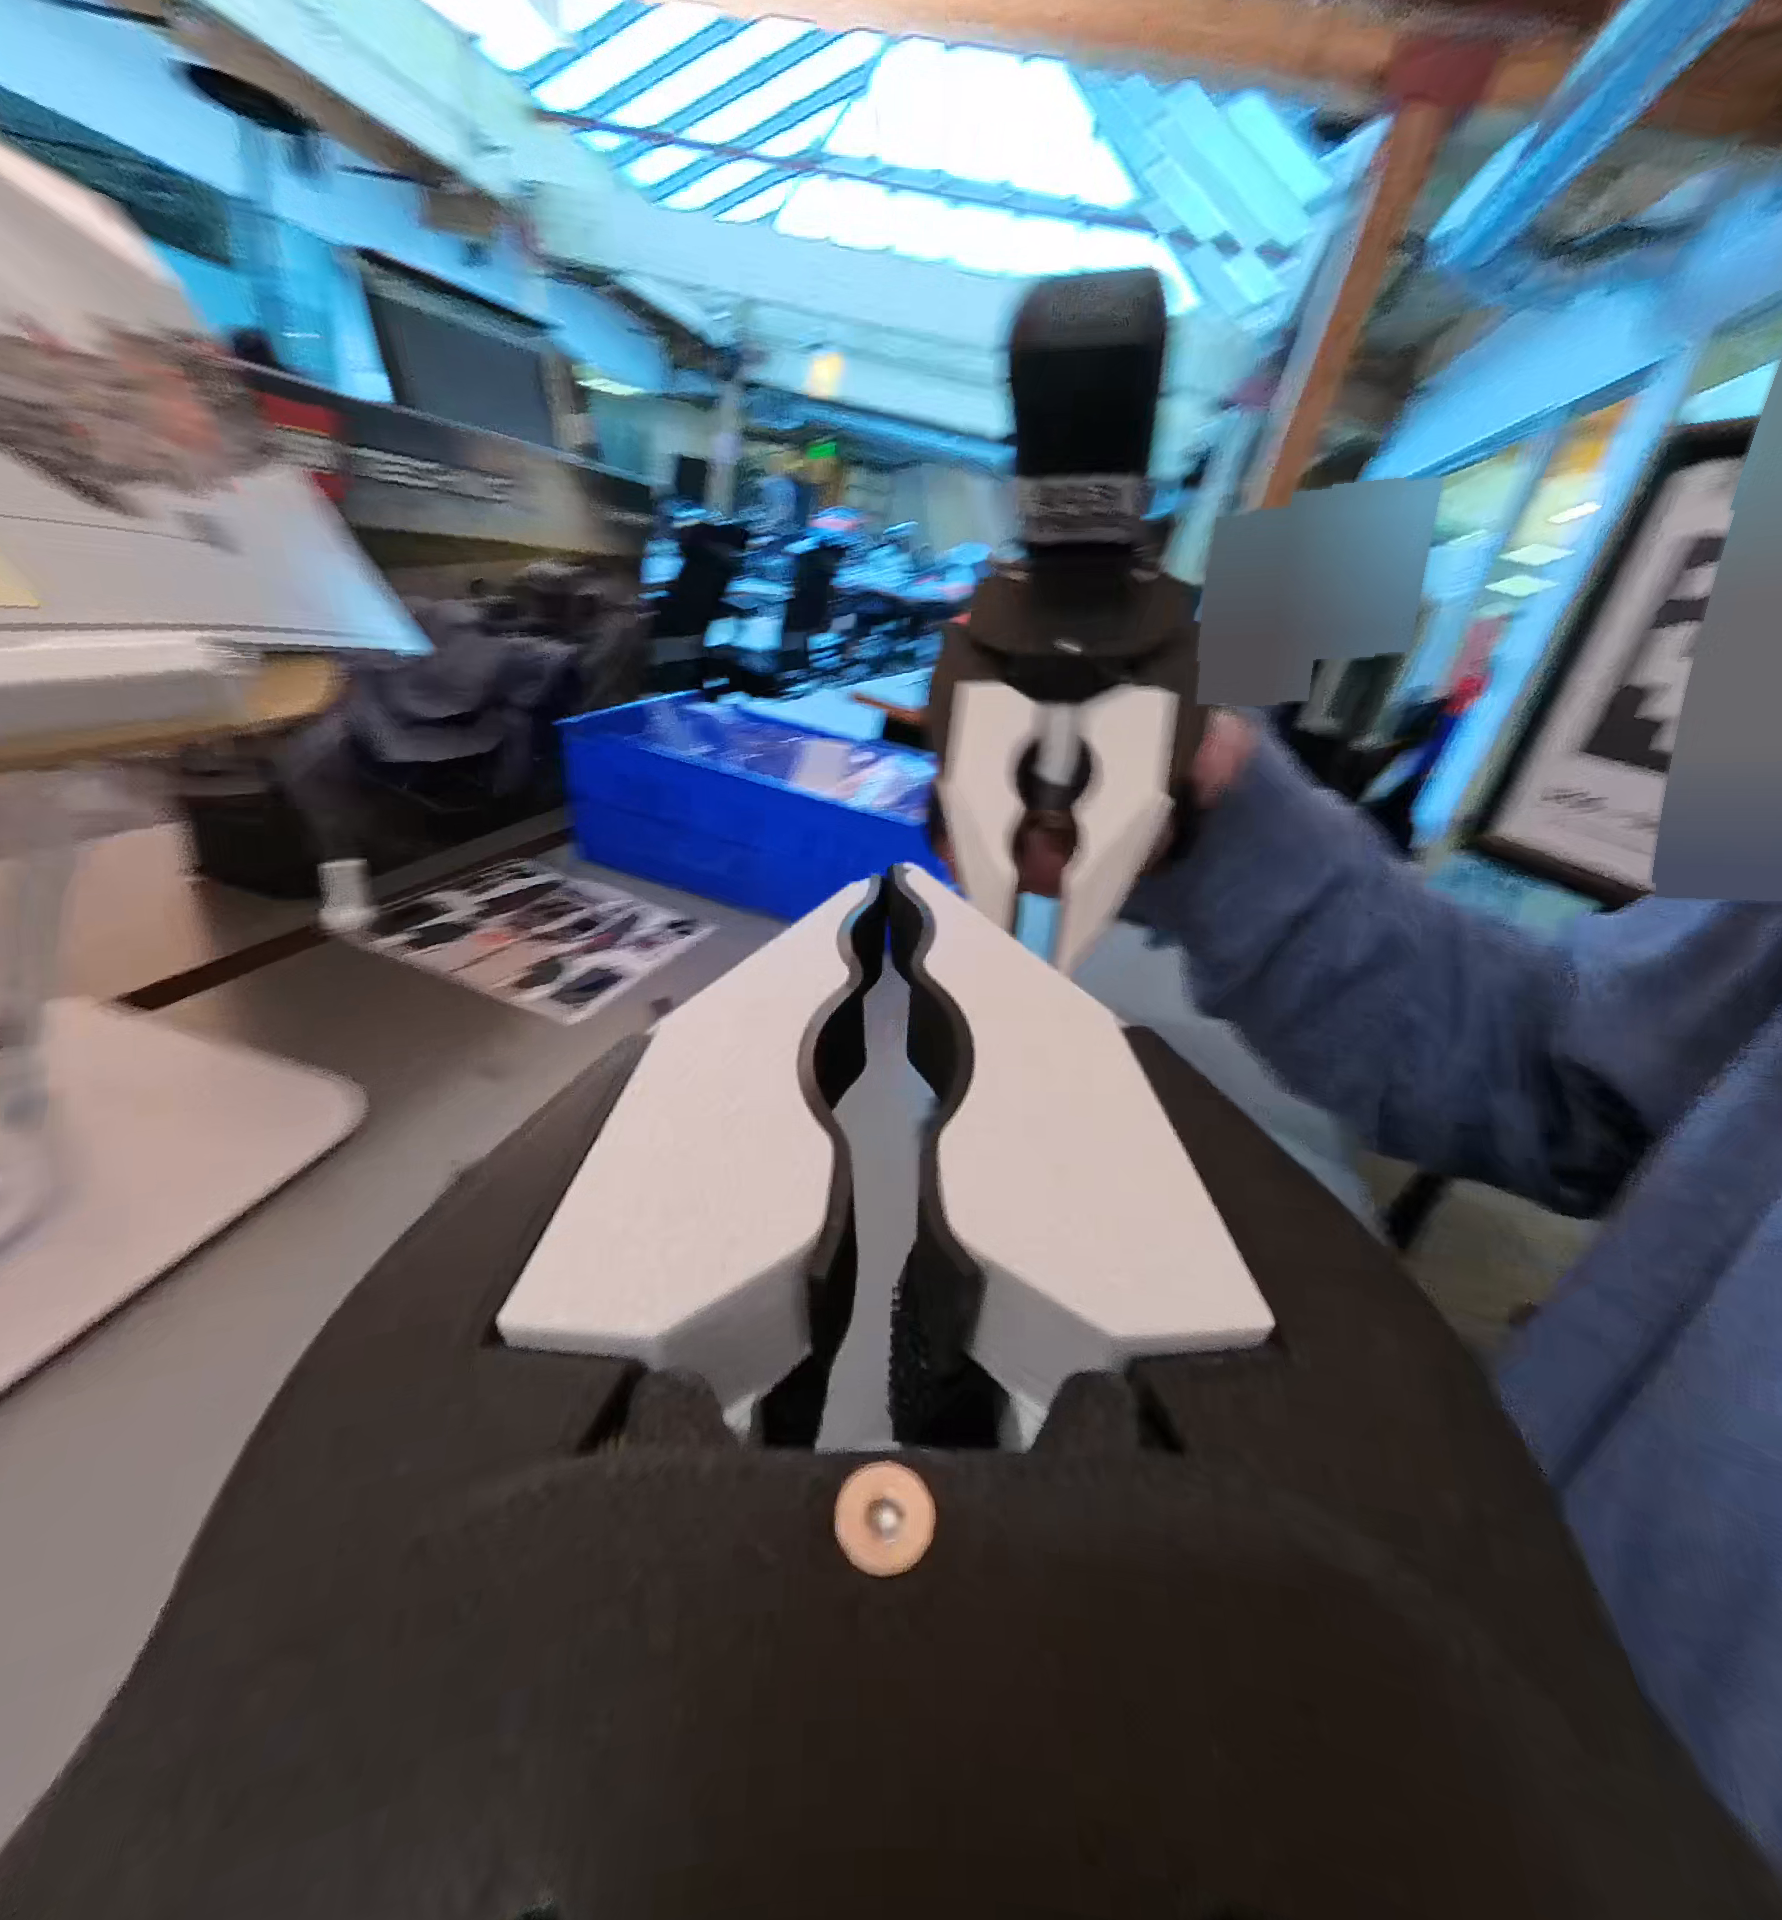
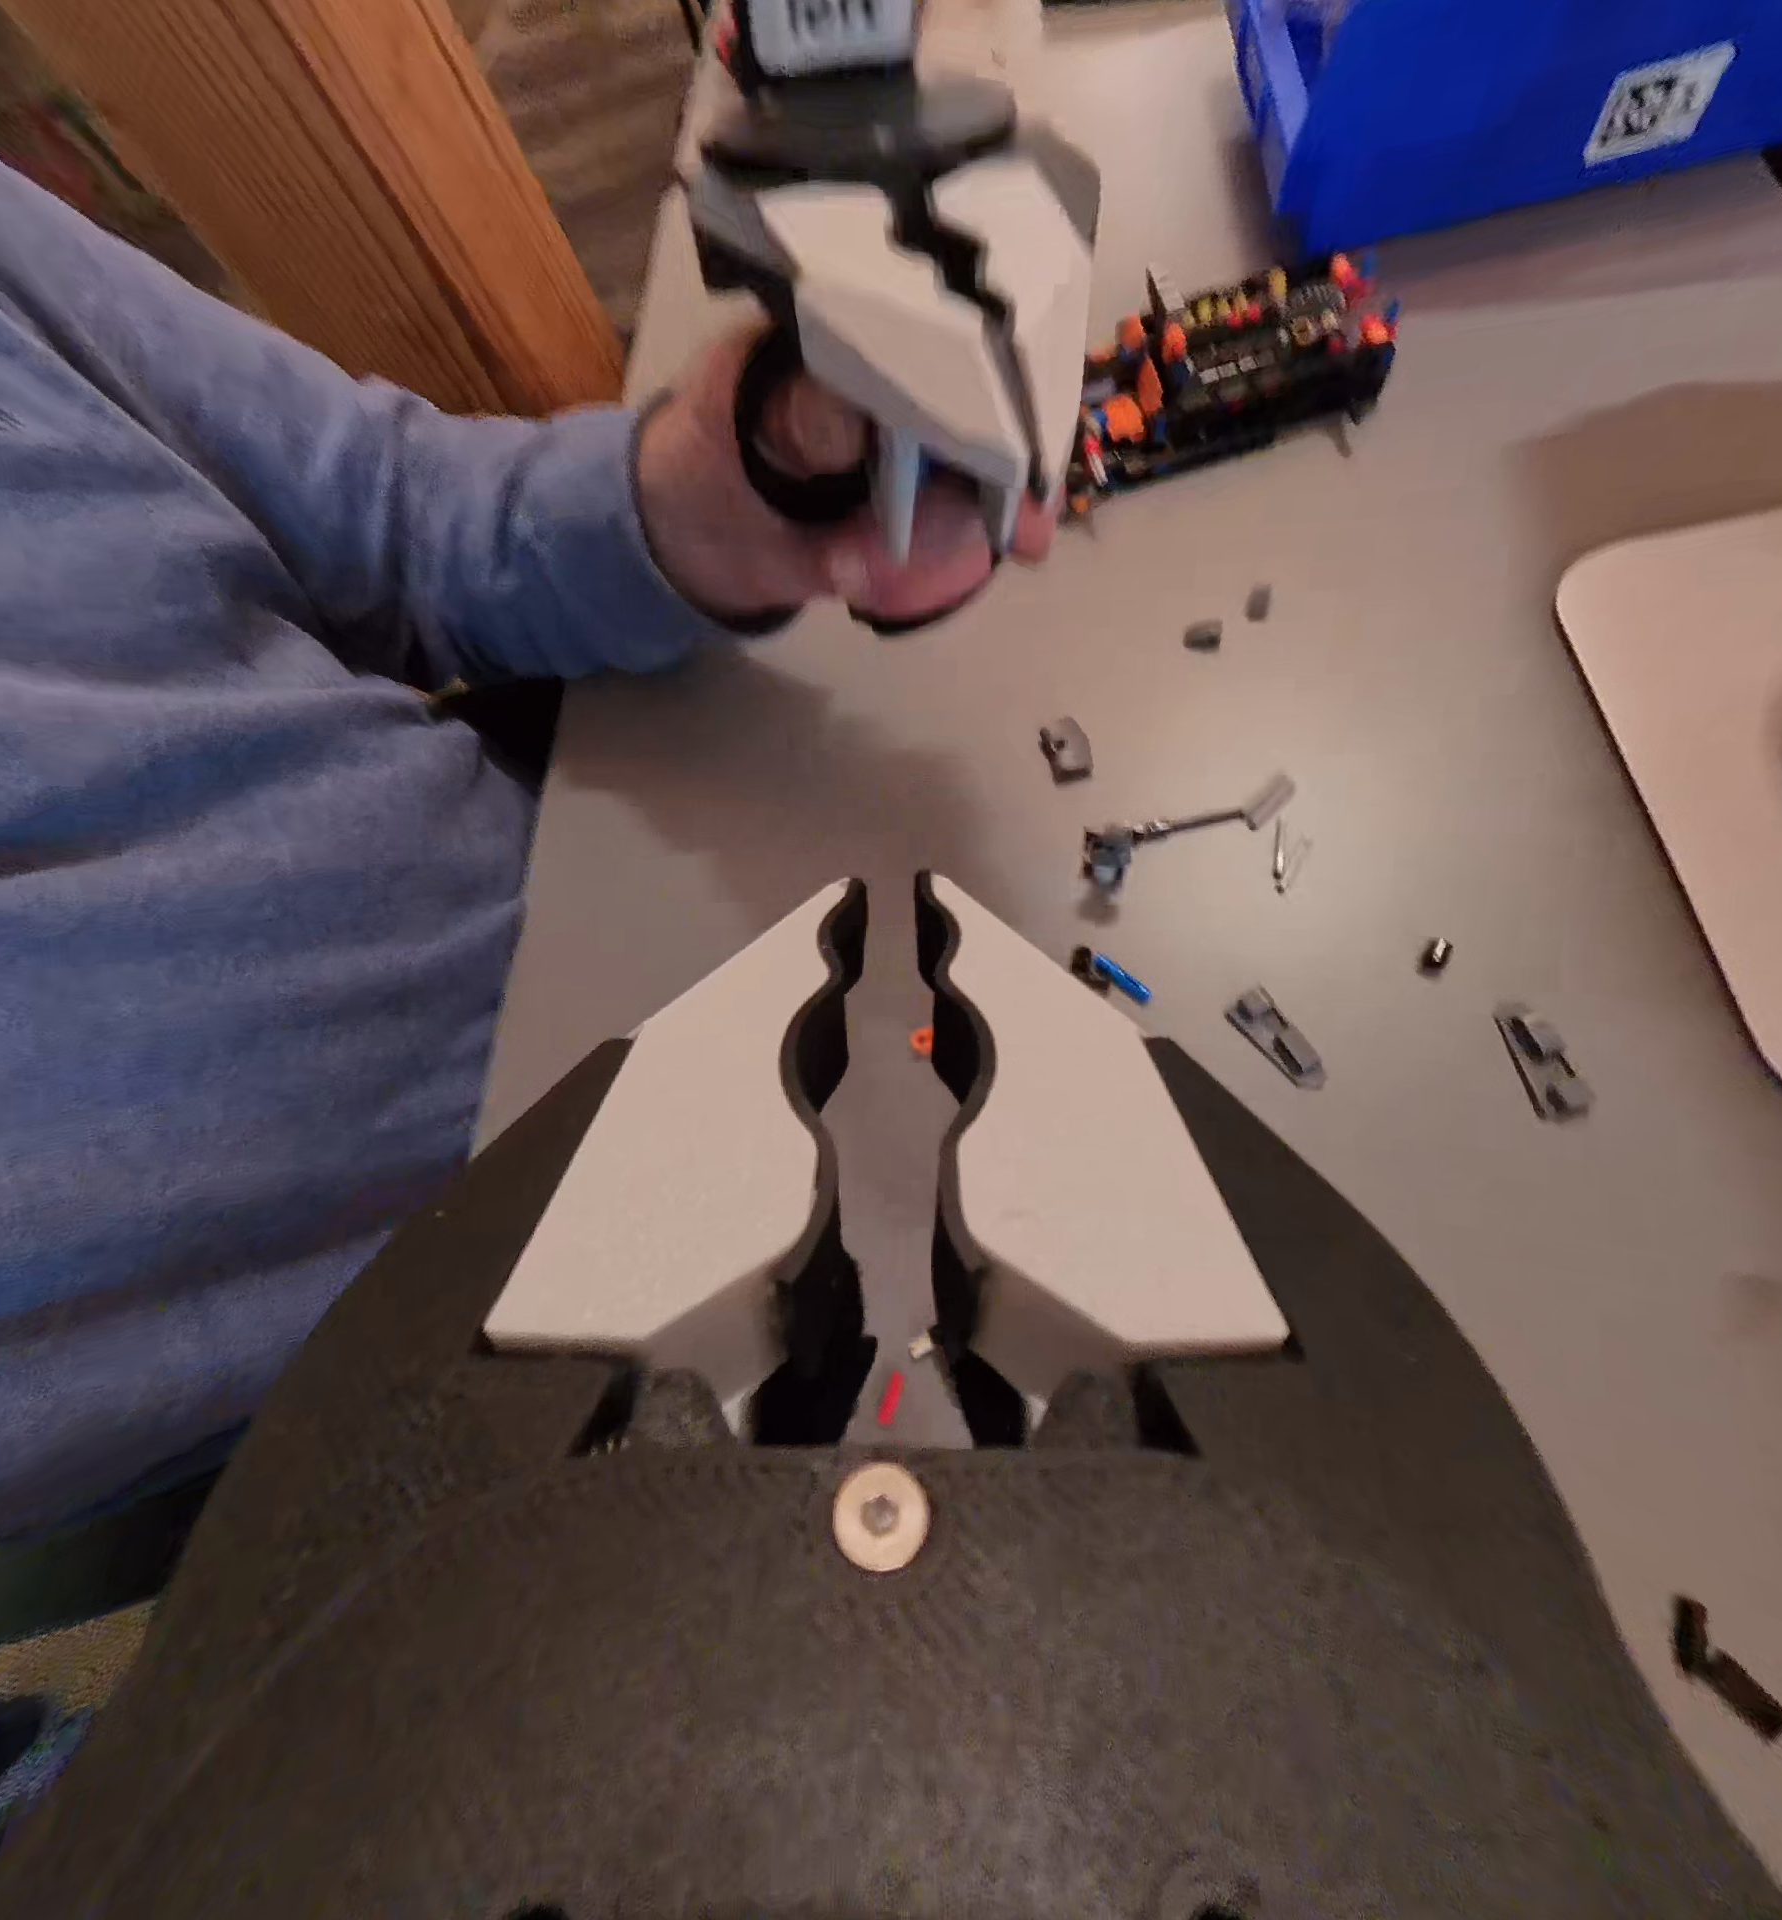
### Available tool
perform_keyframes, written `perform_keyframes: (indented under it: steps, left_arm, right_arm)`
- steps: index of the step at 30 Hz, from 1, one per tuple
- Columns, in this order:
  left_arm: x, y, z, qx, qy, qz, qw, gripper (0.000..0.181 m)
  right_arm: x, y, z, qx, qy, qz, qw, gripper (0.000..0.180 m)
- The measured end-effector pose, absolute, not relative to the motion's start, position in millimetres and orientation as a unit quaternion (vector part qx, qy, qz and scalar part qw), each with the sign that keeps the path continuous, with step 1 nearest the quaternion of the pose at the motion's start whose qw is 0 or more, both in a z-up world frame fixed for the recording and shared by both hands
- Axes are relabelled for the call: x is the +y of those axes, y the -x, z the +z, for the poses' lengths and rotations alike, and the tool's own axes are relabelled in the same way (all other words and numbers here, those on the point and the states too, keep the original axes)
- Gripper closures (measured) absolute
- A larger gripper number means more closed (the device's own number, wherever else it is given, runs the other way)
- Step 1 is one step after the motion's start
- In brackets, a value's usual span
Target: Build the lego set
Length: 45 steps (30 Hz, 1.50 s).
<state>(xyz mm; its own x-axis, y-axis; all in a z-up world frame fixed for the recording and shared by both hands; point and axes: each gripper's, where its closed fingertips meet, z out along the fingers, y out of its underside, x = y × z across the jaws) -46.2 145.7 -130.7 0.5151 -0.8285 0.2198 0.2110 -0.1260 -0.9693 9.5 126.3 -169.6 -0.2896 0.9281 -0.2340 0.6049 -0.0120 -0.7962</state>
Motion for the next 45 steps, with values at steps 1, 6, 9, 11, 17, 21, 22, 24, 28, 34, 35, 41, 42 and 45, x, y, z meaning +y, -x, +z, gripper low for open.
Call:
perform_keyframes:
  steps: [1,6,9,11,17,21,22,24,28,34,35,41,42,45]
  left_arm:
    - [148,54,-131,0.247,0.627,-0.407,0.617,0.181]
    - [153,86,-126,0.229,0.645,-0.354,0.637,0.181]
    - [154,93,-129,0.219,0.65,-0.36,0.632,0.181]
    - [156,94,-135,0.216,0.66,-0.362,0.621,0.181]
    - [158,91,-145,0.222,0.68,-0.359,0.599,0.181]
    - [160,90,-154,0.223,0.695,-0.357,0.583,0.181]
    - [161,90,-156,0.225,0.699,-0.353,0.579,0.181]
    - [162,90,-164,0.237,0.712,-0.336,0.569,0.181]
    - [160,85,-183,0.312,0.729,-0.25,0.555,0.173]
    - [155,56,-215,0.475,0.691,-0.05,0.542,0.157]
    - [154,50,-218,0.495,0.68,-0.029,0.54,0.157]
    - [157,33,-228,0.547,0.645,0.064,0.529,0.166]
    - [156,31,-229,0.554,0.641,0.064,0.527,0.167]
    - [154,26,-232,0.57,0.63,0.071,0.522,0.172]
  right_arm:
    - [127,-7,-177,-0.678,0.573,0.42,0.19,0.169]
    - [137,26,-235,-0.685,0.613,0.349,0.186,0.158]
    - [155,40,-274,-0.704,0.622,0.278,0.2,0.157]
    - [159,46,-288,-0.711,0.621,0.266,0.197,0.155]
    - [161,52,-326,-0.723,0.631,0.236,0.153,0.149]
    - [161,61,-329,-0.716,0.632,0.251,0.158,0.169]
    - [161,63,-328,-0.715,0.63,0.257,0.161,0.174]
    - [159,65,-324,-0.71,0.628,0.277,0.16,0.174]
    - [160,61,-306,-0.685,0.636,0.32,0.156,0.174]
    - [157,47,-255,-0.64,0.642,0.404,0.119,0.174]
    - [158,44,-250,-0.637,0.645,0.409,0.111,0.174]
    - [154,32,-241,-0.644,0.644,0.407,0.064,0.174]
    - [153,30,-241,-0.646,0.644,0.404,0.061,0.174]
    - [151,27,-243,-0.653,0.645,0.394,0.05,0.174]
